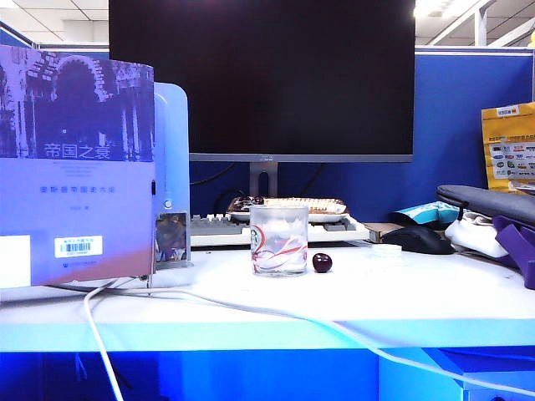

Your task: Pick up the cherry on the right side of the glass and put it inside the glass.

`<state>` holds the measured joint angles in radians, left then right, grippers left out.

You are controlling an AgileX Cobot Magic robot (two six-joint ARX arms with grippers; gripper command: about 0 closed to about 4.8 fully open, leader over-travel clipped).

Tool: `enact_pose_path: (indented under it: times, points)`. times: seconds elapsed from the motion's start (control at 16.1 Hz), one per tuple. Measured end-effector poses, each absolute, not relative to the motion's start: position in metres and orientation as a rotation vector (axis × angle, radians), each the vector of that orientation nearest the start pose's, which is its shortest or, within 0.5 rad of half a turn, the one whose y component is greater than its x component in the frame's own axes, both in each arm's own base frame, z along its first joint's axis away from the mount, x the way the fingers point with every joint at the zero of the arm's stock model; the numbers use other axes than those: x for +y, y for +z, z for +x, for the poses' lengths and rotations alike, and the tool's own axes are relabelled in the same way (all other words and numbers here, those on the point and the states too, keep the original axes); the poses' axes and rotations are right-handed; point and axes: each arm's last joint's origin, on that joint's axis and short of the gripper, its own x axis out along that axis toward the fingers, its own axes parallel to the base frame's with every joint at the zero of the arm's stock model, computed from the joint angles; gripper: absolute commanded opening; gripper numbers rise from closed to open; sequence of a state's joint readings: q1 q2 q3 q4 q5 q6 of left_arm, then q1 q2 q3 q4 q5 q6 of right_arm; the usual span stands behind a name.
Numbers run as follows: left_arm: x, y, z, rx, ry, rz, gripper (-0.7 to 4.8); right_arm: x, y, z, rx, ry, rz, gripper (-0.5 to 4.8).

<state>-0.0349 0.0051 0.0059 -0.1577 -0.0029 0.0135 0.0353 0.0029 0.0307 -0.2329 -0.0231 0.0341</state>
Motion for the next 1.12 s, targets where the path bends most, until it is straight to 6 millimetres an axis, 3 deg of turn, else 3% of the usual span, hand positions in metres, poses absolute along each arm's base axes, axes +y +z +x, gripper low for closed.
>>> enact_pose_path:
  times: [0.56,0.68,0.81,0.87,0.93,1.12]
  points:
    - [-0.003,0.150,0.096,0.156,-0.033,0.017,-0.05,0.004,0.151,0.094,0.206,0.055,0.033,-0.01]
    - [-0.003,0.150,0.096,0.156,-0.033,0.016,-0.05,0.002,0.151,0.094,0.203,-0.035,0.166,-0.01]
    - [-0.003,0.150,0.096,0.156,-0.033,0.016,-0.05,0.004,0.157,0.092,0.220,0.009,0.305,-0.01]
    - [-0.003,0.150,0.096,0.156,-0.033,0.016,-0.05,0.006,0.172,0.089,0.182,0.101,0.329,-0.01]
    - [-0.003,0.150,0.096,0.156,-0.033,0.016,-0.05,0.006,0.199,0.084,0.076,0.137,0.322,-0.01]
    - [-0.003,0.150,0.096,0.156,-0.033,0.016,-0.05,0.005,0.257,0.075,-0.065,0.131,0.243,-0.01]
